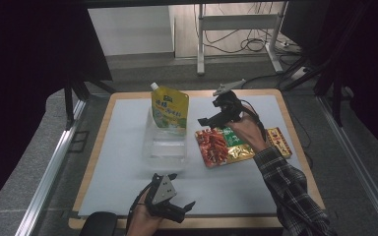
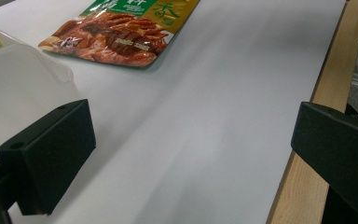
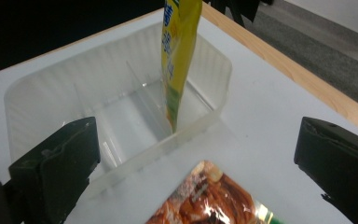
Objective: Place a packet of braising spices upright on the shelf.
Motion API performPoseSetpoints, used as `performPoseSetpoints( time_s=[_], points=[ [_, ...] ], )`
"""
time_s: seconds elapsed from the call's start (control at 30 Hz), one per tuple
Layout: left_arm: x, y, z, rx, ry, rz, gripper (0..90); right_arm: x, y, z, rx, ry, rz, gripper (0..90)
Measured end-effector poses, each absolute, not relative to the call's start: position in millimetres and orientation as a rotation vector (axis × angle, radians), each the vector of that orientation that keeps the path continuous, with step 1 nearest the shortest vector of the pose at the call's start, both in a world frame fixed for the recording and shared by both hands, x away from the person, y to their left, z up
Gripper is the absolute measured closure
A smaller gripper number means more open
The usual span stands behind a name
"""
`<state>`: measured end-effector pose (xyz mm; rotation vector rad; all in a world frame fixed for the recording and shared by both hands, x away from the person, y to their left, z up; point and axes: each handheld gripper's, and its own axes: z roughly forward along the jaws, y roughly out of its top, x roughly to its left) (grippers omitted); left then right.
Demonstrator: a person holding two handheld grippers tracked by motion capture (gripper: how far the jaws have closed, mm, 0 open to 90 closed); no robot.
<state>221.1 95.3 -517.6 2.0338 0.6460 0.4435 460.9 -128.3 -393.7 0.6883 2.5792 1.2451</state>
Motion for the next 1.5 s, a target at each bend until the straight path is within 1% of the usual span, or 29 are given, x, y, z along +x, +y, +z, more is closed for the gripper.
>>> performPoseSetpoints(
  time_s=[0.4, 0.63, 0.93, 1.23, 1.5],
  points=[
    [221, 93, -519, 2.042, 0.642, 0.445, 0.0, 448, -158, -409, 0.767, 2.544, 1.232, 1.1],
    [221, 94, -519, 2.039, 0.645, 0.452, 0.0, 444, -178, -419, 0.867, 2.510, 1.249, 1.1],
    [221, 94, -519, 2.046, 0.644, 0.459, 0.0, 437, -205, -434, 0.966, 2.482, 1.174, 1.3],
    [221, 94, -518, 2.048, 0.638, 0.462, 0.0, 433, -225, -446, 1.031, 2.449, 1.076, 4.5],
    [221, 94, -518, 2.049, 0.635, 0.463, 0.0, 432, -249, -465, 1.141, 2.414, 1.007, 7.0]
  ],
)
